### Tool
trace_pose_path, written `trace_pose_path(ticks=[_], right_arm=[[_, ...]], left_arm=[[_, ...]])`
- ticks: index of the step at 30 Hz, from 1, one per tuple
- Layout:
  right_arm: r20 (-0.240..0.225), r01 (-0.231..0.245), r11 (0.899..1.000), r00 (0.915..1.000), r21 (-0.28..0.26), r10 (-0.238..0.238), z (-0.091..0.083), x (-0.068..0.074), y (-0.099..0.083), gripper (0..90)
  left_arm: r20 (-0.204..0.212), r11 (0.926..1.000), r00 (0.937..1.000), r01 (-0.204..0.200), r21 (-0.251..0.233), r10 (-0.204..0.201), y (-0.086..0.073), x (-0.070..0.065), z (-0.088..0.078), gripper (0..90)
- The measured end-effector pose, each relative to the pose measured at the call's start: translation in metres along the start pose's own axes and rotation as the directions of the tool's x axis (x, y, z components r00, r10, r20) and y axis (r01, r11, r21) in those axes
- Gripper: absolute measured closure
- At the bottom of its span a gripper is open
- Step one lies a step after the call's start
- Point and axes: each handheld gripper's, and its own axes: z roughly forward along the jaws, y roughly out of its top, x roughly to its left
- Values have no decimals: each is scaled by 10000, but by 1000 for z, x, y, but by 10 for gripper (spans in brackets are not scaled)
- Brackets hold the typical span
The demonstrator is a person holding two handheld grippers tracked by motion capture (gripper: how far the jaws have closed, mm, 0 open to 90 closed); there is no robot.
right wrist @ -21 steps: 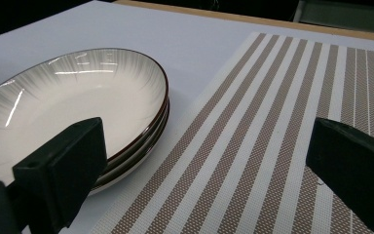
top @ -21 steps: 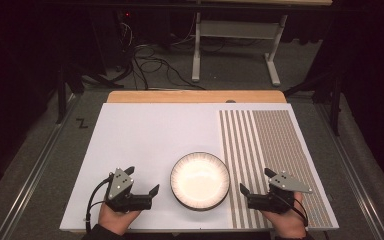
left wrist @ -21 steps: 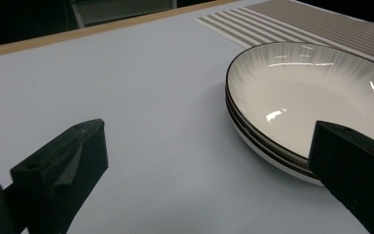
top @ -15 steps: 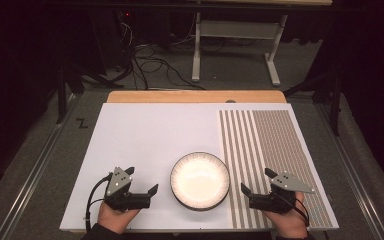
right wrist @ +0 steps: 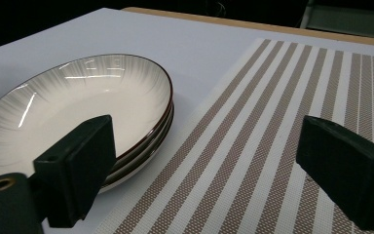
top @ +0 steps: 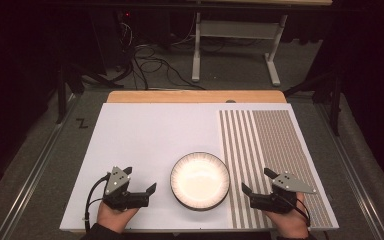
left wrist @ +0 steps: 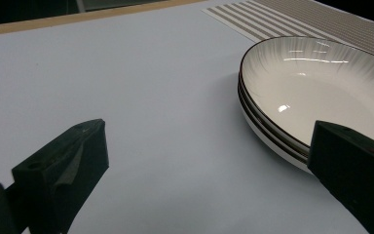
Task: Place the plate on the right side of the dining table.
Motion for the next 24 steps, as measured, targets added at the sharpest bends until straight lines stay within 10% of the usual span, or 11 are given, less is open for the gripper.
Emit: trace_pose_path(ticks=[24], right_arm=[[-295, 236, 9980, 9993, 578, -219, 27, 8, 22, 231]], left_arm=[[-160, 9999, 9998, 107, -55, -108, 0, 7, -1, 5]])
